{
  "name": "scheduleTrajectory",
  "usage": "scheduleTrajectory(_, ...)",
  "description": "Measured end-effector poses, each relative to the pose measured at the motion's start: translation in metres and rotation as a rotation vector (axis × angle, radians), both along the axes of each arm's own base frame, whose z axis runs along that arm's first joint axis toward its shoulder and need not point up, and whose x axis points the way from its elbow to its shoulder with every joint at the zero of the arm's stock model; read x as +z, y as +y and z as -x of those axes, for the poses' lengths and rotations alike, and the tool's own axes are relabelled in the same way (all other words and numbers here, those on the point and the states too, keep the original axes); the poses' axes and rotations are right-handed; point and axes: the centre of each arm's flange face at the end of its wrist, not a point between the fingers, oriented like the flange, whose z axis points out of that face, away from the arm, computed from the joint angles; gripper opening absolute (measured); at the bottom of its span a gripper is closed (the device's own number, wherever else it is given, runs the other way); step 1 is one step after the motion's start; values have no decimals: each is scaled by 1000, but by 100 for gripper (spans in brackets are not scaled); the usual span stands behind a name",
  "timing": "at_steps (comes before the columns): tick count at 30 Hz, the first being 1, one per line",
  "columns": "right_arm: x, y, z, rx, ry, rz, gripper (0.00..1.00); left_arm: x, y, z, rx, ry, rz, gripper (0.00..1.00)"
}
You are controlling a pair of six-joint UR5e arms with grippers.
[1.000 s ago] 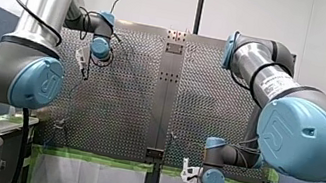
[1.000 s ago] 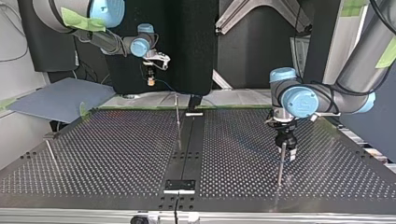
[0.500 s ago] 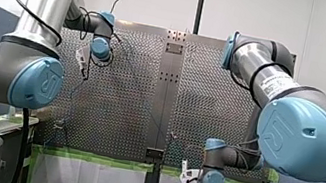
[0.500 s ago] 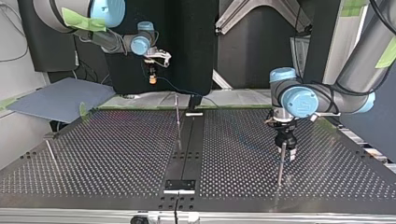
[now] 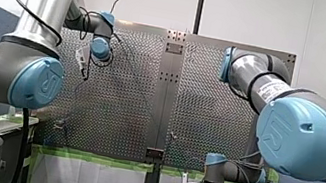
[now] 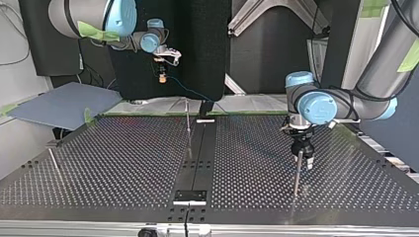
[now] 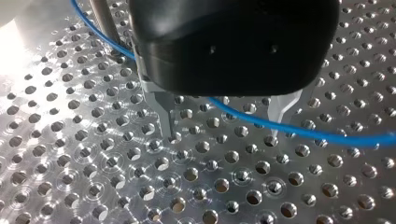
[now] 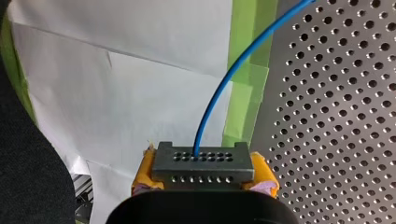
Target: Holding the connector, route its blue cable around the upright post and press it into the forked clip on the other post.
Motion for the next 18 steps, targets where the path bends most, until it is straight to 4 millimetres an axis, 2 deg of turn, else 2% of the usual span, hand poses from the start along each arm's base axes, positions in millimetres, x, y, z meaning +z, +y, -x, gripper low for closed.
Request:
scheduleTrajectory(9, 26, -8, -7, 16, 25, 16, 1, 0, 1, 0, 2, -1, 0, 100)
scheduleTrajectory(18, 55, -3, -1, 5, 8, 18, 1, 0, 1, 0, 2, 0, 0, 100)
